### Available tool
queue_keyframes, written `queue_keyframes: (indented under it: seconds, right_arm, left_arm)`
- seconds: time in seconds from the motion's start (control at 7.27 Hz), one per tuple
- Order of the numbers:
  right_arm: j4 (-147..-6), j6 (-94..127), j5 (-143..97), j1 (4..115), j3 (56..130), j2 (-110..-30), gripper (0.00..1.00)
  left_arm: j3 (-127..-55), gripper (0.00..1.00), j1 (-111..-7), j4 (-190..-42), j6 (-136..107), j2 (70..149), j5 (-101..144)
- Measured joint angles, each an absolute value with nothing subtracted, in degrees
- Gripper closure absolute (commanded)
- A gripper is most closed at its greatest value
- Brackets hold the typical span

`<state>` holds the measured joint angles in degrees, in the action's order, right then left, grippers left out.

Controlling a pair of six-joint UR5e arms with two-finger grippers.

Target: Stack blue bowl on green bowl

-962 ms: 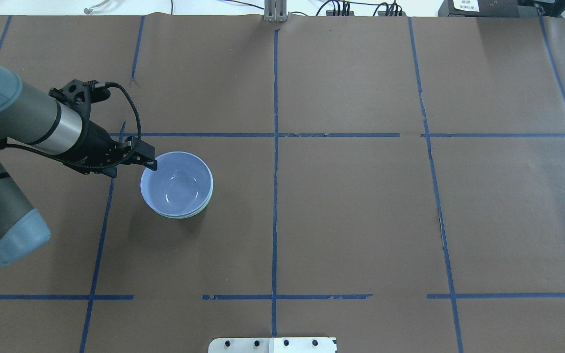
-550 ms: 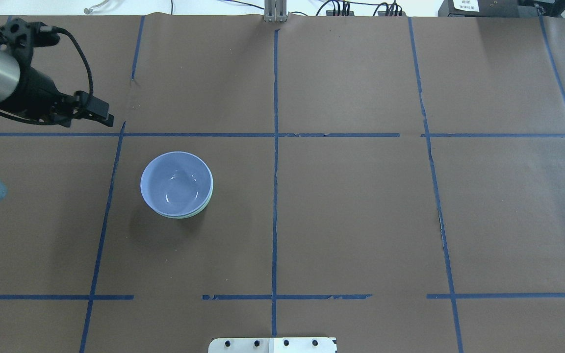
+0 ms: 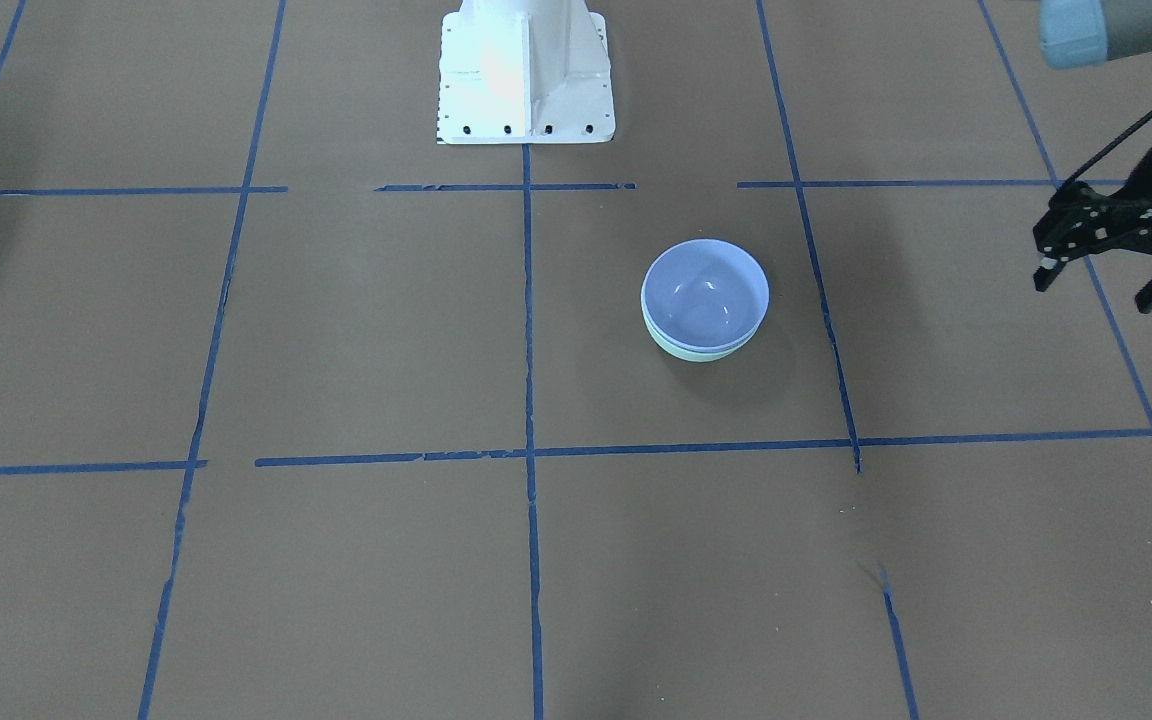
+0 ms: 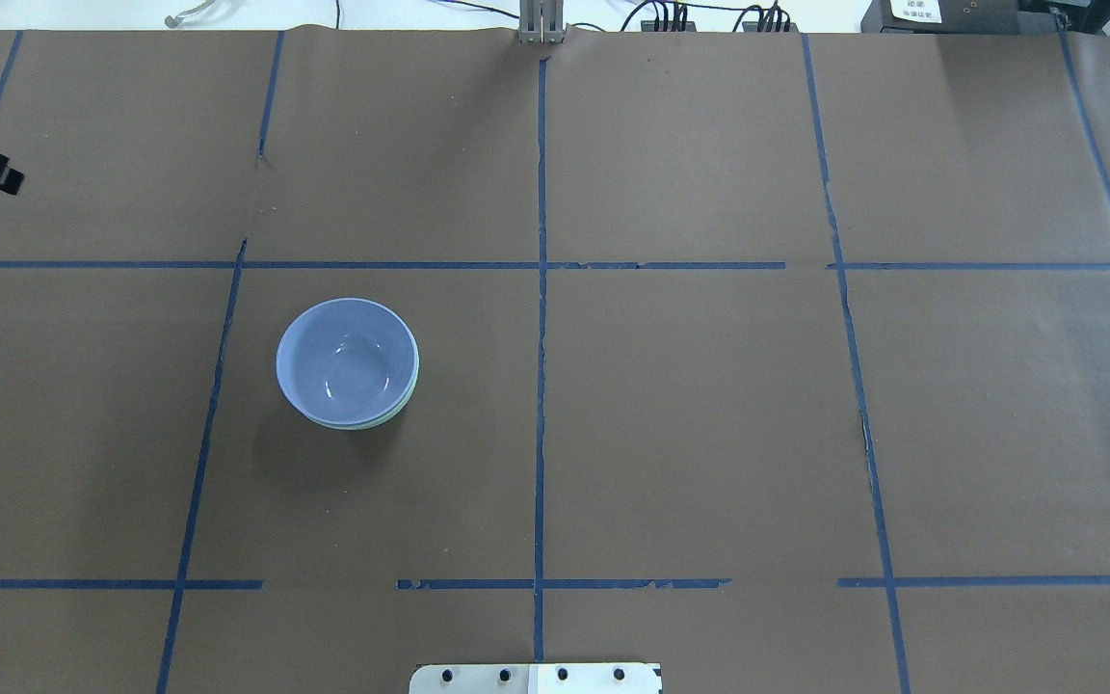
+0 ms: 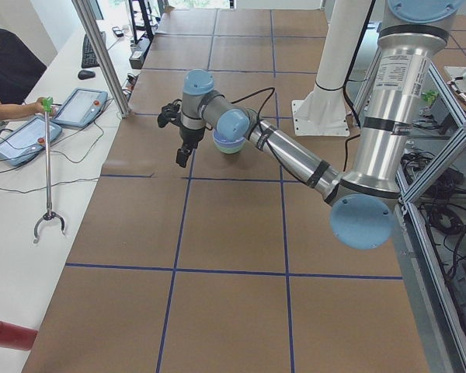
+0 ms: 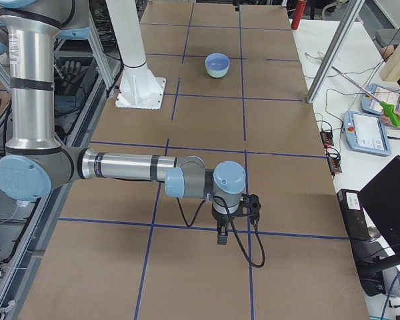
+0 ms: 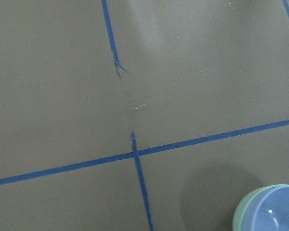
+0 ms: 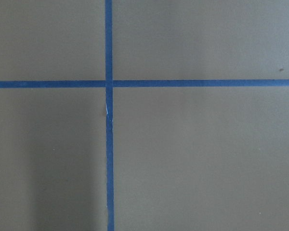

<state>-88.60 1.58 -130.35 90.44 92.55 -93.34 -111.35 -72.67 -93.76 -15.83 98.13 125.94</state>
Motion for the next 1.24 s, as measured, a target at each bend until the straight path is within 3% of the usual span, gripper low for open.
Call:
queue_keyframes:
  seconds: [0.69,1.24]
  right_arm:
    - [-88.65,1.58,-130.34,90.44,92.55,-93.34,0.0]
    - [-88.61,1.58,-130.37,90.44,92.55,-93.34,0.0]
  left_arm:
    - [-91.99,0.0,-90.27,-94.52,6.66,93.19,131.88]
    - [-90.09,0.0,-92.73,-93.89,7.13,88.67,132.1]
